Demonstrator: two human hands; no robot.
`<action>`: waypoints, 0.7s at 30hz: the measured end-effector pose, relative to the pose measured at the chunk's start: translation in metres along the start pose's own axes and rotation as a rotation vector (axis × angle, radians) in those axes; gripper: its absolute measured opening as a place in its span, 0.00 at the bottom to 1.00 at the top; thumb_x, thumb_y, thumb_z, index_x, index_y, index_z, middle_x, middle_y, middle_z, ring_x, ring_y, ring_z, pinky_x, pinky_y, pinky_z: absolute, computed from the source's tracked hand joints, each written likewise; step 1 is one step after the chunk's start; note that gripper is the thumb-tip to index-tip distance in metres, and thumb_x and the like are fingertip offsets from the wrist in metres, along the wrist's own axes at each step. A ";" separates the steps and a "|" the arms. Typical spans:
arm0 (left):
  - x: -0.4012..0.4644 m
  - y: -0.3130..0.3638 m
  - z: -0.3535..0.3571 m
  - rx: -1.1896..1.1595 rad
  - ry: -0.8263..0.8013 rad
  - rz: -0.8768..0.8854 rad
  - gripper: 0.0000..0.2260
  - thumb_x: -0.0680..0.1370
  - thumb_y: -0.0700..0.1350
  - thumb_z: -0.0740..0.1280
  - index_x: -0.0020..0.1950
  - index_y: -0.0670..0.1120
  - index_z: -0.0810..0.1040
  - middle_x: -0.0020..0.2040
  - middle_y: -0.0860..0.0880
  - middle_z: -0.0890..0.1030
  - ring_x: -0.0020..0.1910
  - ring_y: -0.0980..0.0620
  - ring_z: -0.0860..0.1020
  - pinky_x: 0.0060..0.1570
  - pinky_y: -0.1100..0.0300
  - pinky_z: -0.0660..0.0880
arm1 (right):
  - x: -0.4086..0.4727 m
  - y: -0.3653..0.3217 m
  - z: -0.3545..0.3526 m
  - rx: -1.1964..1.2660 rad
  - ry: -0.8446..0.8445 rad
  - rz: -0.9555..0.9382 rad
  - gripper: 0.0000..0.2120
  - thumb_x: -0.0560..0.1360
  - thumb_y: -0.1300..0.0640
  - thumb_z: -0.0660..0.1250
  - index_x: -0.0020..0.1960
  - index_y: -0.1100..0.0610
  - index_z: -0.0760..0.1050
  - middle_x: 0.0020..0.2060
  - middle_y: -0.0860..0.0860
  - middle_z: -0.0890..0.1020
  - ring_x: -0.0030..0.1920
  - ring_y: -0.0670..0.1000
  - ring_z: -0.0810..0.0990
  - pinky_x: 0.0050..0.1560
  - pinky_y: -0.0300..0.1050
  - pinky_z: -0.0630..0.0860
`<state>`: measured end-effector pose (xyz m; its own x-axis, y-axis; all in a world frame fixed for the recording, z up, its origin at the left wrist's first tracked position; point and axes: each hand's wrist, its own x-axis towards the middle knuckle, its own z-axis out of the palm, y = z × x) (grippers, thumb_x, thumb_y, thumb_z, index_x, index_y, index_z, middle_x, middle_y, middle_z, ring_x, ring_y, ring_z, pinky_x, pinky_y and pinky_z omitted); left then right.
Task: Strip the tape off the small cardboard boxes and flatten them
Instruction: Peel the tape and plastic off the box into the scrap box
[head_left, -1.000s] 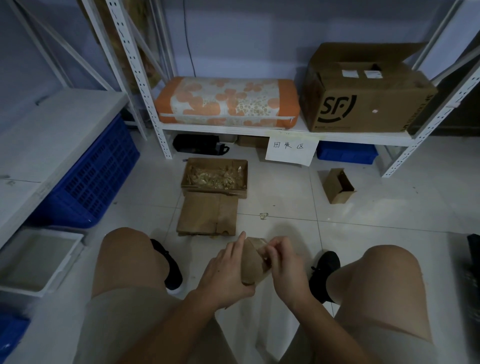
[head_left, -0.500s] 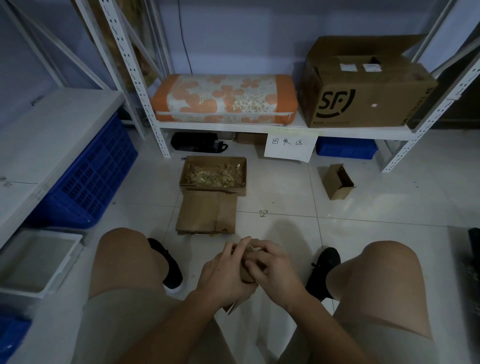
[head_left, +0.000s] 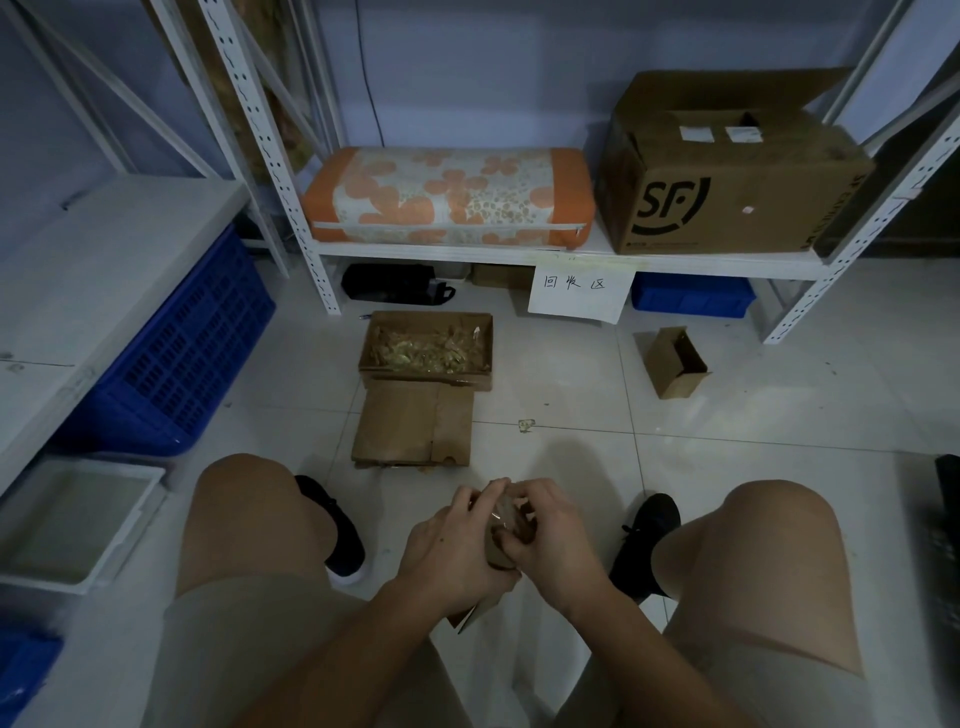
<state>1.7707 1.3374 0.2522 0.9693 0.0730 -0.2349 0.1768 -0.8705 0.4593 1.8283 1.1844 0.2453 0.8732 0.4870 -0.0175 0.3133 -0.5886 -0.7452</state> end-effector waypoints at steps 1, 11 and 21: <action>0.000 0.001 0.000 -0.001 0.000 0.003 0.45 0.68 0.65 0.71 0.78 0.67 0.47 0.69 0.56 0.68 0.64 0.50 0.76 0.56 0.51 0.75 | 0.000 0.000 0.000 -0.008 0.006 0.021 0.13 0.72 0.56 0.73 0.56 0.50 0.78 0.50 0.44 0.77 0.51 0.45 0.75 0.51 0.44 0.76; 0.002 0.000 0.001 0.019 -0.033 -0.009 0.47 0.67 0.70 0.70 0.79 0.65 0.47 0.69 0.55 0.68 0.64 0.49 0.76 0.59 0.50 0.75 | 0.001 0.002 0.000 -0.128 -0.015 -0.015 0.04 0.78 0.54 0.68 0.50 0.53 0.77 0.45 0.46 0.77 0.48 0.49 0.73 0.49 0.46 0.74; 0.002 -0.001 -0.002 0.019 -0.006 0.026 0.43 0.68 0.64 0.73 0.76 0.68 0.49 0.67 0.55 0.68 0.61 0.49 0.76 0.54 0.49 0.76 | 0.002 0.003 0.000 0.145 0.047 0.120 0.05 0.83 0.55 0.63 0.47 0.50 0.73 0.40 0.46 0.80 0.42 0.48 0.80 0.44 0.54 0.79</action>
<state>1.7727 1.3396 0.2535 0.9724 0.0476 -0.2285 0.1486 -0.8812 0.4488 1.8304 1.1839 0.2430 0.9184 0.3867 -0.0836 0.1519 -0.5397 -0.8280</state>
